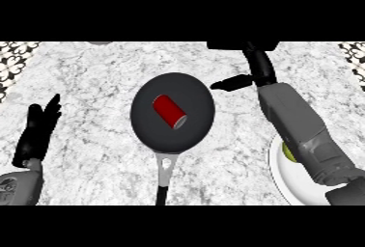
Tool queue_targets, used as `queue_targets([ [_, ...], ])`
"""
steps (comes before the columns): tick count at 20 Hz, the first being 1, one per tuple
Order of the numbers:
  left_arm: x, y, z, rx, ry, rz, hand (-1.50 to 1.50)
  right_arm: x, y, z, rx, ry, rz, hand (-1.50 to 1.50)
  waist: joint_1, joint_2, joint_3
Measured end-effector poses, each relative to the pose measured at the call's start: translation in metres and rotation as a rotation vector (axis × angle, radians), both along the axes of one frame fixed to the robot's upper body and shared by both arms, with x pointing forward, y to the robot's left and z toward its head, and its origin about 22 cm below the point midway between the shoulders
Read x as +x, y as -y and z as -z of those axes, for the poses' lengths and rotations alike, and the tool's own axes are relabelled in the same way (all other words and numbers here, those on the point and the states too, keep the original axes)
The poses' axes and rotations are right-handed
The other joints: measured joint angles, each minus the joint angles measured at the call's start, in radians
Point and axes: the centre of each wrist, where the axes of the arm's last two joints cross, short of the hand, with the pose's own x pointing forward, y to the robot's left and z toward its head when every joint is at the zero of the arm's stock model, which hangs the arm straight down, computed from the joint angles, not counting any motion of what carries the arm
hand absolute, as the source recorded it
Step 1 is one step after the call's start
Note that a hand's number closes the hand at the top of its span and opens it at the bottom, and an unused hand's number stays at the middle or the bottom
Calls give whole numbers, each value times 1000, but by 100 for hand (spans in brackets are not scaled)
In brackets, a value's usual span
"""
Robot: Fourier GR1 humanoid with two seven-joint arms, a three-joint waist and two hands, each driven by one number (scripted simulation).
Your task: Pick the can from the plate and place it in the pan
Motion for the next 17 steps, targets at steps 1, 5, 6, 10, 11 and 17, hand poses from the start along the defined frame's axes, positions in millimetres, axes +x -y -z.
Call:
queue_targets([
  [1,-1,-3,-1,1,0,-5,0,0,13,0,3,-1,-2,-150,-2,-1,0],
  [5,-3,-3,0,1,2,-5,0,0,72,-10,4,0,-24,-150,-7,0,0],
  [6,-6,-6,3,3,2,0,0,-1,83,-10,2,-1,-28,-150,-6,0,0],
  [10,-7,-5,1,0,2,5,0,-7,126,-19,-12,-5,-45,-150,-3,1,1],
  [11,-6,-4,0,1,2,6,0,-7,133,-22,-18,-5,-50,-150,-2,2,1],
  [17,-5,-6,-4,0,7,0,0,-25,188,-25,-38,5,-67,-150,0,3,1],
])
